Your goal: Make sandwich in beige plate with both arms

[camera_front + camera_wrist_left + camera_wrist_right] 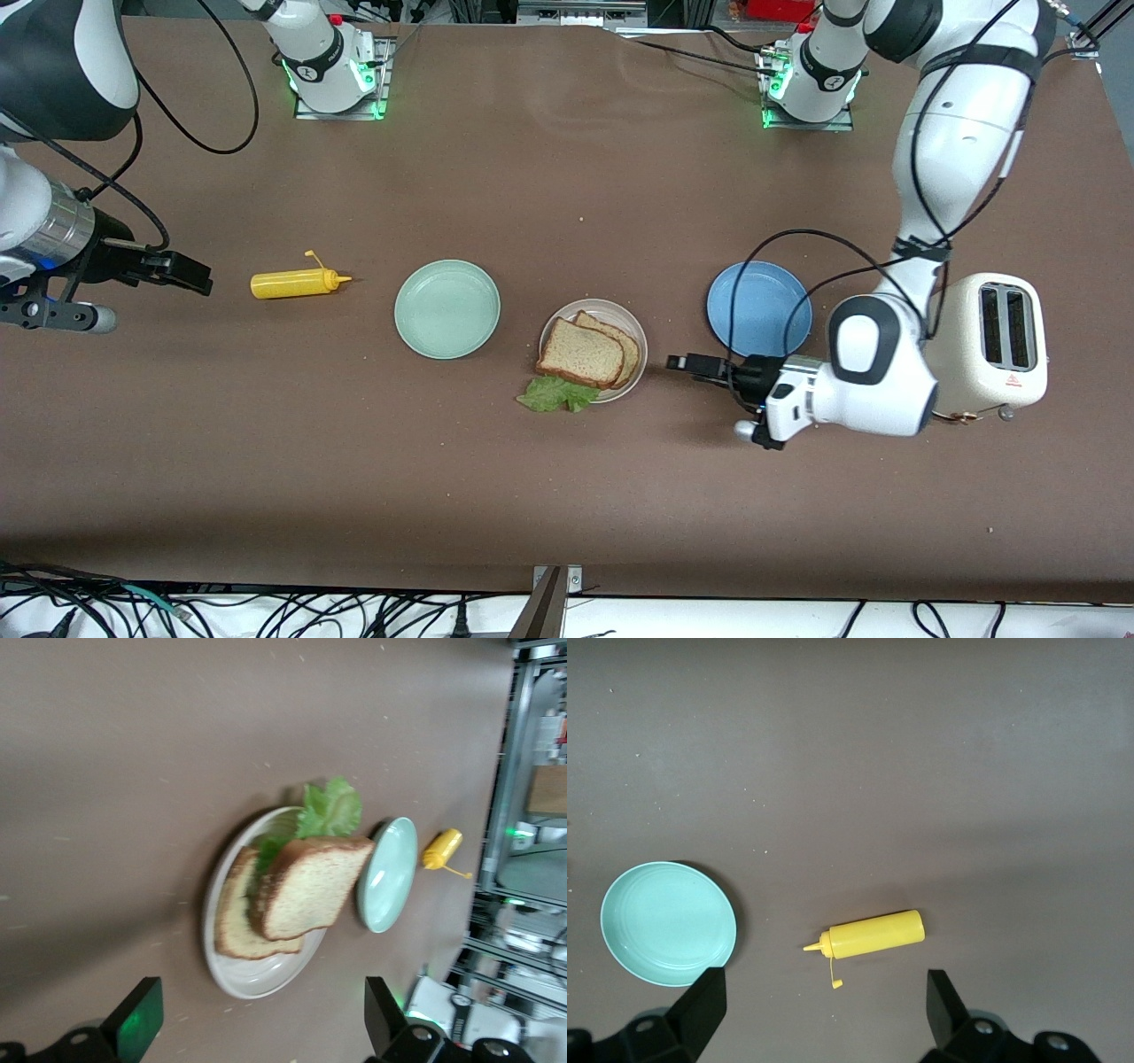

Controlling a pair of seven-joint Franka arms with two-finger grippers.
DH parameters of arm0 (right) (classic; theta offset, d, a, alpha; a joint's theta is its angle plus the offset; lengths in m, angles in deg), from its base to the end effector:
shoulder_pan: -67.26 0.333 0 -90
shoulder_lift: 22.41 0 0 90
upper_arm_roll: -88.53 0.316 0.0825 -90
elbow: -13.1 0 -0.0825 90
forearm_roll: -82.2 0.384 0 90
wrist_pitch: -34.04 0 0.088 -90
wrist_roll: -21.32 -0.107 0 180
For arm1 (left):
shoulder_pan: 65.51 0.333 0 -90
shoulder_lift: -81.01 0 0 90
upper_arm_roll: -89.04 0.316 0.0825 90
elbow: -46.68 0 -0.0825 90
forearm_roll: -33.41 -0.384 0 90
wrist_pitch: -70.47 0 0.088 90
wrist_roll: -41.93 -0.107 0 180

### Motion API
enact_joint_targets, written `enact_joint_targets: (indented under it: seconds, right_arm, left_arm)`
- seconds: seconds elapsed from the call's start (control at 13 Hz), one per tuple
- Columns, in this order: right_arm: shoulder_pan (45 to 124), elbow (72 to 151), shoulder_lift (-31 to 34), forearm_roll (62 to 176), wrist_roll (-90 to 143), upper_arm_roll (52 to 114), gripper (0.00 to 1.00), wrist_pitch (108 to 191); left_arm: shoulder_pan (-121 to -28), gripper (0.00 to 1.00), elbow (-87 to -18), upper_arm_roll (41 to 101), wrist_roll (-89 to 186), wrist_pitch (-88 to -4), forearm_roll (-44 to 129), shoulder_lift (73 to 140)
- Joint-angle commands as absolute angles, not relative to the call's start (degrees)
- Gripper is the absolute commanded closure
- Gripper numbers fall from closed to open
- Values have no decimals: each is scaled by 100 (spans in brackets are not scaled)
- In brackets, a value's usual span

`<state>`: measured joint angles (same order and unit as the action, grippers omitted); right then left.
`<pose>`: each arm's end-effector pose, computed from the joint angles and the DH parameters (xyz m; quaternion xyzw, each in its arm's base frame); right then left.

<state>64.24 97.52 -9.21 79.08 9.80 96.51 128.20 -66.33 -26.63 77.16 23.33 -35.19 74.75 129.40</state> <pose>0.6238 0.0397 0.5418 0.9980 -0.0558 -0.0272 0.0152 0.7091 -0.1752 0.2561 0.9046 -0.0866 -0.1017 0.4048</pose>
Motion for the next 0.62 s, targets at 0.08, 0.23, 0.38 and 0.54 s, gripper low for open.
enact_joint_targets:
  seconds: [0.08,0.23,0.38,0.54]
  right_arm:
    - [6365,9853,-976,7912,945,9732,0,12878]
    - [6365,9845,-949,7912,963,9724,0,12878]
    - [6365,9845,-949,7965,963,9732,0,12878]
    - [6365,9845,-949,7991,954,9724,0,12878]
  left_arm:
    - [-6507,0,-2820,7806,2426,-3439,5720,12303]
    - [-6419,0,-2829,7806,2968,-3229,5040,12066]
    - [-6218,0,-2829,7797,3147,-2835,4565,11811]
    - [-6024,0,-2933,7806,3182,-2482,4144,11530]
